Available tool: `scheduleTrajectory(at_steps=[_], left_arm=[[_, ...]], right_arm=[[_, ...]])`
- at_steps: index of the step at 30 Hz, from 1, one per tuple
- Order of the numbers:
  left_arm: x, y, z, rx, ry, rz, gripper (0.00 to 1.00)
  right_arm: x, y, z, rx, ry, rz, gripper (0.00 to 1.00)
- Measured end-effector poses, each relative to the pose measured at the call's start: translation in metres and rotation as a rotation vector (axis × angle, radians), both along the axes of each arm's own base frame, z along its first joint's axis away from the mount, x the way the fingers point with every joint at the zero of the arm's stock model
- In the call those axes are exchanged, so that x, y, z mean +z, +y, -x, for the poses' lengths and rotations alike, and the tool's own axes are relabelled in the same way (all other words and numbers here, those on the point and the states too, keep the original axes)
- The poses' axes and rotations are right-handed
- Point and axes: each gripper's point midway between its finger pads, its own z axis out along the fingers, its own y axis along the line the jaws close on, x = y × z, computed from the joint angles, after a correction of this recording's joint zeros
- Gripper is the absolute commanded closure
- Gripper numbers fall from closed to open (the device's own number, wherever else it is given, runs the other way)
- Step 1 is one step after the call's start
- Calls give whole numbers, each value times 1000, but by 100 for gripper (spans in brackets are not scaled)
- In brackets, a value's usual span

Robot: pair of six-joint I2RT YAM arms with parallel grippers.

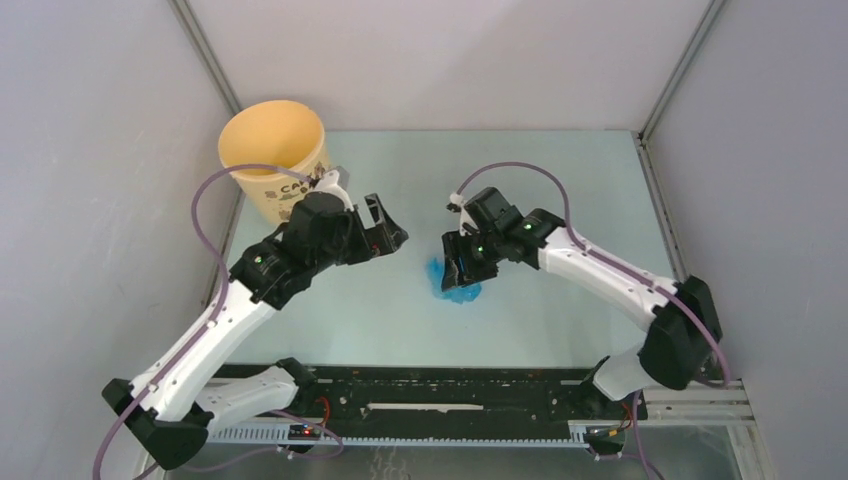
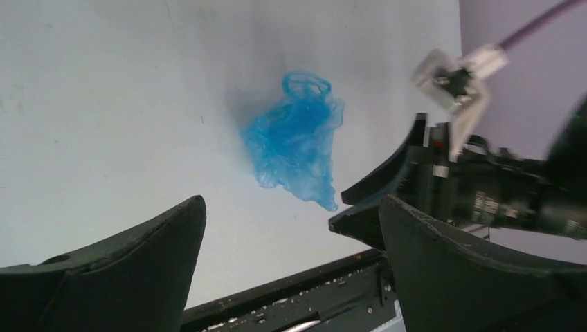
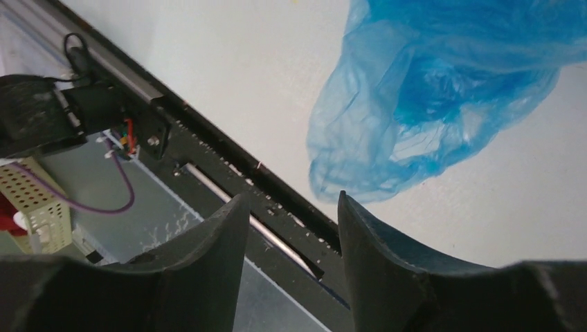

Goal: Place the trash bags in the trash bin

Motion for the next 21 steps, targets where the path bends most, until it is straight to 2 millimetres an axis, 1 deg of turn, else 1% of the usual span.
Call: scheduleTrajectory(at_steps=[2, 5, 7, 9, 12, 14, 16, 18, 21], left_arm=[[-6, -7, 0, -21, 31, 6, 0], [-23, -21, -2, -60, 100, 0, 0], [-37, -31, -3, -94, 155, -7, 0], [-50, -40, -2, -128, 208, -13, 3], [-63, -57, -5, -179, 273, -29, 4], [-68, -69, -11, -215, 301, -74, 3], [-68, -87, -20, -267, 303, -145, 1], [-65, -106, -30, -318, 278, -230, 1], [-62, -137, -49, -377, 220, -357, 4]], right_arm=[[13, -4, 3, -7, -21, -31, 37], [30, -15, 7, -27, -56, -77, 35], [38, -30, 3, -68, -76, -104, 35], [41, -52, -6, -138, -83, -127, 36], [34, -84, -20, -249, -59, -145, 38], [23, -102, -24, -312, -25, -143, 40], [10, -116, -23, -358, 10, -140, 40], [-1, -129, -19, -402, 41, -137, 41], [-9, -144, -9, -449, 61, -135, 41]])
